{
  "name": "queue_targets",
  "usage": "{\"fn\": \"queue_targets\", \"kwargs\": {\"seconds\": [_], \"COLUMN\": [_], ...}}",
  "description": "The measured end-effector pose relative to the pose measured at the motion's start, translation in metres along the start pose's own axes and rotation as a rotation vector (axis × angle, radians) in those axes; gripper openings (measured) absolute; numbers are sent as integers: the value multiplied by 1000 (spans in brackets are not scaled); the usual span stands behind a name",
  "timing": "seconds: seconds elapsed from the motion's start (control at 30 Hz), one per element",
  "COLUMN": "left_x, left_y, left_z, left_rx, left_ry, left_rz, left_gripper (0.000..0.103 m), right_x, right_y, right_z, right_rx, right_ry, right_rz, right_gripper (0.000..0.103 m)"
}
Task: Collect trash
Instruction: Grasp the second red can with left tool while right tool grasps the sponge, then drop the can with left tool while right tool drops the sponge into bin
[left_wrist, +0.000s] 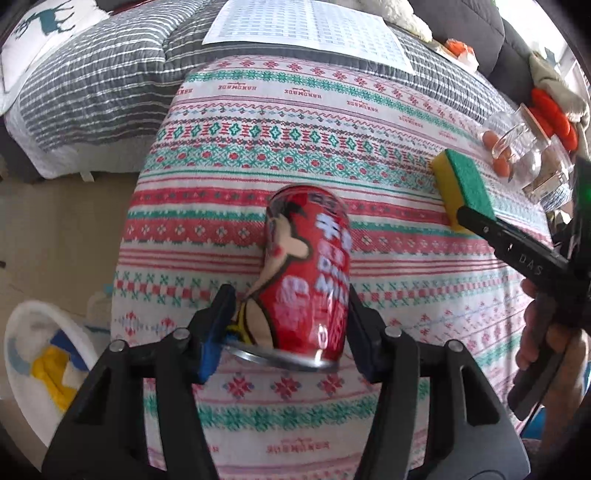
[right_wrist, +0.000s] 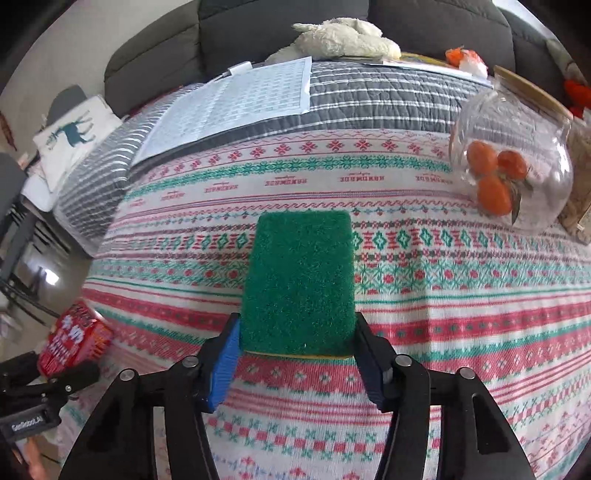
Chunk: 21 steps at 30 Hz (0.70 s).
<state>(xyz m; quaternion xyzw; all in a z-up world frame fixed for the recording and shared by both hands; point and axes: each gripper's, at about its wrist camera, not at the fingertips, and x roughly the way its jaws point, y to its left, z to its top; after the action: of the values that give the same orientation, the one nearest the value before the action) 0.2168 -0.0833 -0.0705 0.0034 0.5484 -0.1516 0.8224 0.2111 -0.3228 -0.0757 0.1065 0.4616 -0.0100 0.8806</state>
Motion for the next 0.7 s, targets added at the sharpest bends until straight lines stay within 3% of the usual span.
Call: {"fn": "queue_targets", "kwargs": {"seconds": [0.23,0.43,0.7], "left_x": [-33,-55,-103], "left_y": [9,27,91], "left_z": [-21,-46,-76], "left_rx": [-40,-97,-182], "left_ry": [18,19,-51], "left_rz": [-41,-85,-76], "left_gripper": [53,53,53], "right_x": [-48,-80,-95], "right_y": [5,29,87], "right_z": [-7,-25,-49], "right_rx": [-8,2,-60], "right_ry": [5,107,166], "right_rz": [25,68,171], "right_gripper": [56,56,56]}}
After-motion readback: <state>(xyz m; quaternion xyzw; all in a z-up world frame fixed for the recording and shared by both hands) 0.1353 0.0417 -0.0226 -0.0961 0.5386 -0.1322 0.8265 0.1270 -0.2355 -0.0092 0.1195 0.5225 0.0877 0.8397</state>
